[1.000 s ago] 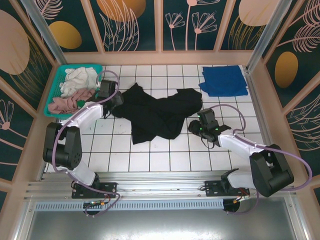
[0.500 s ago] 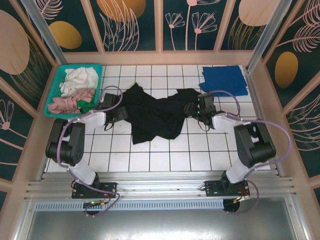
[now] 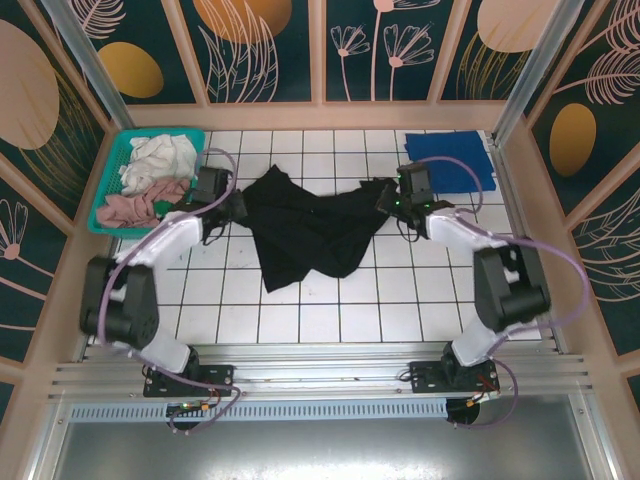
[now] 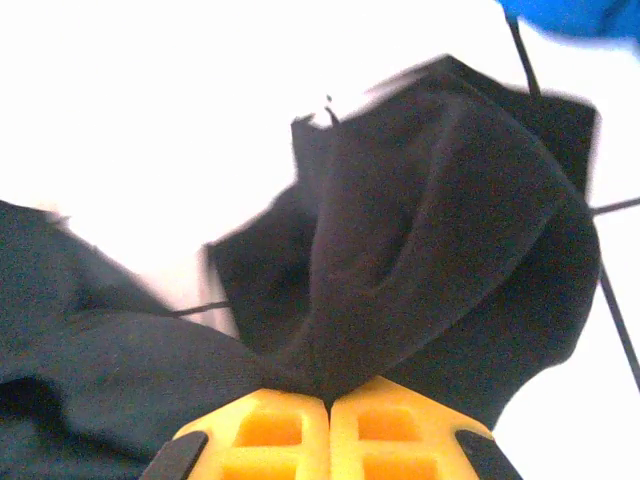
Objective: Fold and stack the t-shirts
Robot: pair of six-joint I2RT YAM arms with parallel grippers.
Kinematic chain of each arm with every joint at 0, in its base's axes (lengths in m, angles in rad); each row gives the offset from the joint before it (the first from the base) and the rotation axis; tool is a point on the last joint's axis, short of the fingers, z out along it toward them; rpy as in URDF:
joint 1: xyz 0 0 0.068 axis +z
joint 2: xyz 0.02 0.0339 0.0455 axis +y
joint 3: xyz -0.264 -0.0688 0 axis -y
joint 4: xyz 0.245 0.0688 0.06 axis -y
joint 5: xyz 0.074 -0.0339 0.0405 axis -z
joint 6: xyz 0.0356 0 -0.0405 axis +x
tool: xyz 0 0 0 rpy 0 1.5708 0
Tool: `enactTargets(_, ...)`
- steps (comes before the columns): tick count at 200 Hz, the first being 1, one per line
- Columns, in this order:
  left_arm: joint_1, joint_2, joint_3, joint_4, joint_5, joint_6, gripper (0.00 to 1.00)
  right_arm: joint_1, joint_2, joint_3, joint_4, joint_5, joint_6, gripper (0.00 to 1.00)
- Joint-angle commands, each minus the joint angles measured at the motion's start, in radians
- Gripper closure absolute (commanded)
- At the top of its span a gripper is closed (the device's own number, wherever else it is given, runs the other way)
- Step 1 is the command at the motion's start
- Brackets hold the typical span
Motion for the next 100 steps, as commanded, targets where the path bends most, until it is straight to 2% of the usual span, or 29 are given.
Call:
enactTargets(1,-0.002,-0.223,0.070,-0.099,-0.062,0.020,1.00,0.027,-0.254,0.038,-0.148,0.084,-0.050,1.00)
enactTargets(29,-0.002,-0.388,0.160,-0.200,-0.101,0.020,1.00,0.047,-0.426,0.142,-0.324,0.104,-0.075,1.00)
enactTargets(51,-0.002,-0.394,0.213,-0.211,-0.114,0.031,1.00,0.040,-0.427,0.228,-0.372,0.122,-0.100,1.00)
enactTargets(71,-0.002,-0.271,0.261,-0.197,-0.109,0.046,1.00,-0.013,-0.289,0.296,-0.332,0.079,-0.129,1.00)
enactTargets(95,0.000,-0.076,0.302,-0.179,-0.114,0.047,1.00,-0.075,0.008,0.433,-0.249,-0.020,-0.176,1.00)
enactTargets(100,-0.001,-0.034,0.312,-0.182,-0.121,0.044,0.85,-0.083,0.085,0.479,-0.254,-0.043,-0.183,0.98)
